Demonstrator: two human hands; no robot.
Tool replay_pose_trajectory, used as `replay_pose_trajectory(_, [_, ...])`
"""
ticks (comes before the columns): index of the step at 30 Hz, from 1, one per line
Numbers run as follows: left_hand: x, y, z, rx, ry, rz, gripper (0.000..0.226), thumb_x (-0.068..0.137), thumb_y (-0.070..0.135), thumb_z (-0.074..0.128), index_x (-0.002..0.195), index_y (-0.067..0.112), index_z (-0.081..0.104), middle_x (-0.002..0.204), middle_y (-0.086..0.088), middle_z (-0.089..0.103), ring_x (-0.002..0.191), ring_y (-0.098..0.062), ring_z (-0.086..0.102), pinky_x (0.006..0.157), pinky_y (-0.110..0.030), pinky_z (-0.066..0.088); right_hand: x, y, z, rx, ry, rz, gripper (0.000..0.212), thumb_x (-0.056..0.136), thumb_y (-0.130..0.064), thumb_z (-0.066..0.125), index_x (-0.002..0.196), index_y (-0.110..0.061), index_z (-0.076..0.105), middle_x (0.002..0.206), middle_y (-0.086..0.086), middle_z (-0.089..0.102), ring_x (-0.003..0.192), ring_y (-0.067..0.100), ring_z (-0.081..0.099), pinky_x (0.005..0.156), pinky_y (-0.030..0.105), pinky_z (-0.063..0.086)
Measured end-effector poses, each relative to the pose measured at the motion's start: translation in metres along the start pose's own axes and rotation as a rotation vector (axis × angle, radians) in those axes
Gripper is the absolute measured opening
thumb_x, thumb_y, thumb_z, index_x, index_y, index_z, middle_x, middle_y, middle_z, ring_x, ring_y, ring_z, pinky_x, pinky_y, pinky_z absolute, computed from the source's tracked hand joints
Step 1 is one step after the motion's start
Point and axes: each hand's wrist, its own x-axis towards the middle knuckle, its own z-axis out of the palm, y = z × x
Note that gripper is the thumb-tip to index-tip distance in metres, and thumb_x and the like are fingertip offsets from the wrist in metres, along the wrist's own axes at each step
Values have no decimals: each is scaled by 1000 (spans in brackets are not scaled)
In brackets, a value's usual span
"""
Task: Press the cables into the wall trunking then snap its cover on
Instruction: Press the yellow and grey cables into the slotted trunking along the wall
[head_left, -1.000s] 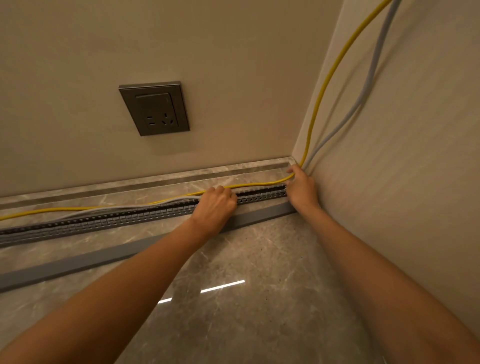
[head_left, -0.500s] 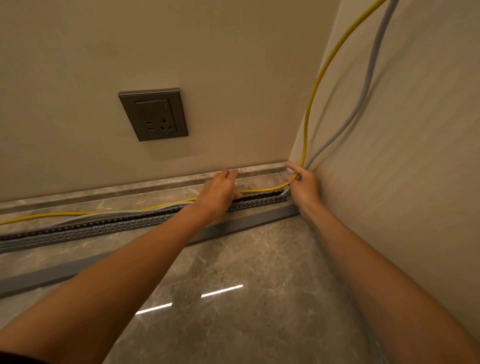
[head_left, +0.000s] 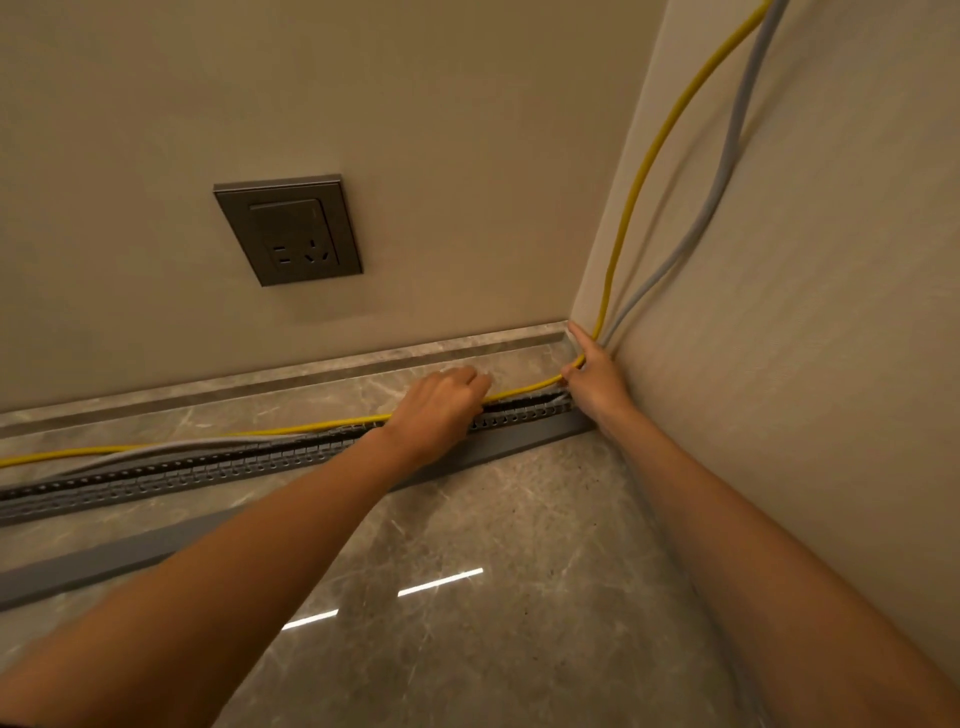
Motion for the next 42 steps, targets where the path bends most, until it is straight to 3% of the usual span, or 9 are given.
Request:
replay_pose_trajectory(3, [-3,-2,-4,-5,-27,45,28,78,20,74,90,-1,61,91,-19,65,72,-37,64,57,-37,49,1,1,-2,-16,-11,2,60,91,4,40,144,-23,30,141,7,46,109,24,54,87,32,48])
replay_pose_trajectory(8, [-7,1,-5,25,-32,8,26,74,15,76,88,-2,62,90,-22,67,80,-39,64,64,-40,50,0,3,-2,75,23,8,64,86,8,44,143,-20,30,95,-1,54,69,14,50,57,20,48])
replay_pose_trajectory(10, [-4,5,-2,-6,-19,-49,21,83,10,64,99,-1,59,103,-20,64,93,-38,60,74,-41,45,-2,6,-2,90,56,-9,62,87,8,44,143,-17,31,107,2,54,85,15,53,64,8,45])
replay_pose_trajectory(13, [1,7,1,20,-59,-117,20,90,9,52,110,3,52,115,-15,59,102,-34,56,77,-40,42,-6,6,-3,118,76,-27,59,88,8,45,142,-13,33,116,4,53,100,12,48,88,22,42])
replay_pose_trajectory(25, [8,9,2,169,-143,-82,32,91,5,50,123,8,51,120,-14,54,112,-32,52,86,-39,45,-8,3,1,-131,122,-39,63,83,2,50,140,-21,37,108,24,61,99,32,57,94,34,42])
replay_pose_trajectory(30, [-8,5,0,241,35,56,45,24,5,93,61,10,68,56,-5,63,45,-20,62,31,-19,40,1,1,6,-153,155,15,57,80,5,52,131,-20,51,127,17,61,116,32,56,101,30,42])
replay_pose_trajectory(33, [-10,0,2,221,2,67,45,16,1,91,51,11,64,46,-4,60,35,-20,57,29,-17,37,1,-2,5,-198,135,11,50,83,4,53,129,-16,53,125,20,61,116,33,56,101,31,41])
replay_pose_trajectory(38, [-6,1,0,79,-81,-85,14,81,1,61,94,-1,67,96,-19,65,92,-35,62,72,-38,47,-10,-3,2,-271,49,-12,51,87,6,40,135,-13,46,128,23,57,118,36,52,102,36,40])
replay_pose_trajectory(42, [-3,-7,-4,-96,-160,-173,25,90,3,50,113,6,59,119,-15,57,108,-34,55,83,-39,44,-29,-8,0,-403,35,-69,50,87,3,40,136,-10,43,127,25,55,118,40,51,98,42,44])
